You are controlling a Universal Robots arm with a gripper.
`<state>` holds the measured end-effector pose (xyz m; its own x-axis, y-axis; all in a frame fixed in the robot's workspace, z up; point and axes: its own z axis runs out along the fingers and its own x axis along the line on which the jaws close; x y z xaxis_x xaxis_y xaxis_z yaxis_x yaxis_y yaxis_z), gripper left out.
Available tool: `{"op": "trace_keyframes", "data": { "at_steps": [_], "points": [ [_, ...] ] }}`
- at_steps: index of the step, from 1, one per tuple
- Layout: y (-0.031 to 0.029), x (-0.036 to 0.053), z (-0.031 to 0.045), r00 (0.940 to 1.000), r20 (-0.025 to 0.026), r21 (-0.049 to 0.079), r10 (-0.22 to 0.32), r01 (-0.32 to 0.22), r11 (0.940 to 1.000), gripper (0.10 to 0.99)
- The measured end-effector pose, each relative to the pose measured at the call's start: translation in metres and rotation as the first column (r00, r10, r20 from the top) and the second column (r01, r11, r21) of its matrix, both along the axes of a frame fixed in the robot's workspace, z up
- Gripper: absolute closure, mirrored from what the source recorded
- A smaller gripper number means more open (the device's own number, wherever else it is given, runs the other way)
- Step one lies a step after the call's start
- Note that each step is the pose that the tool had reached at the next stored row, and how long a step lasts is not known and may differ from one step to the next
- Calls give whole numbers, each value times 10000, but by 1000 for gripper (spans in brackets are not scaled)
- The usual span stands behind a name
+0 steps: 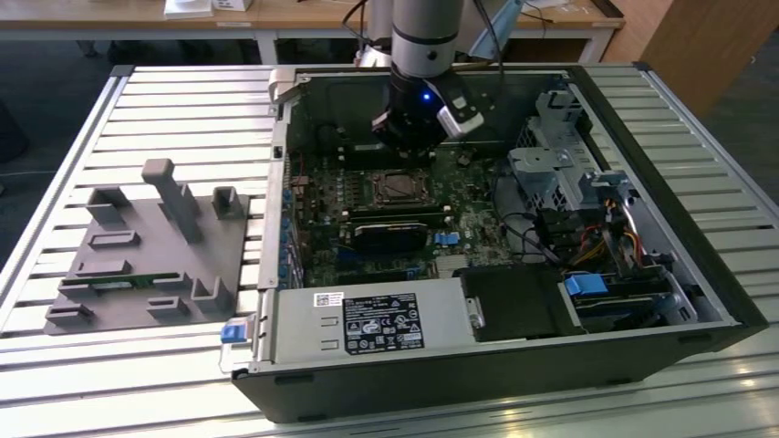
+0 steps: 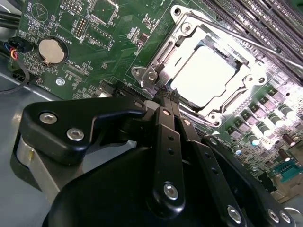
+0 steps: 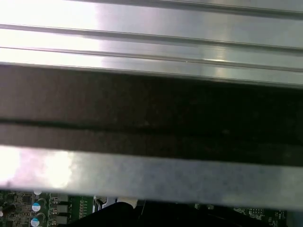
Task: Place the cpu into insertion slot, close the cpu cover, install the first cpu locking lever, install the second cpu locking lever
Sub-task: 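Install the second cpu locking lever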
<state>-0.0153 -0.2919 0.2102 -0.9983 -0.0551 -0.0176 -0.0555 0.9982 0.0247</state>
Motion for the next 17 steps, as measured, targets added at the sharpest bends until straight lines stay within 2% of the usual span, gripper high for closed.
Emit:
{"op": "trace_keyframes", "data": {
  "at_steps": [10, 17],
  "points": [
    [-36, 0, 1, 10000, -1, -1, -2, 2, 10000, 980],
    [-36, 0, 139, 10000, -1, -1, 0, 0, 10000, 980]
  ]
}}
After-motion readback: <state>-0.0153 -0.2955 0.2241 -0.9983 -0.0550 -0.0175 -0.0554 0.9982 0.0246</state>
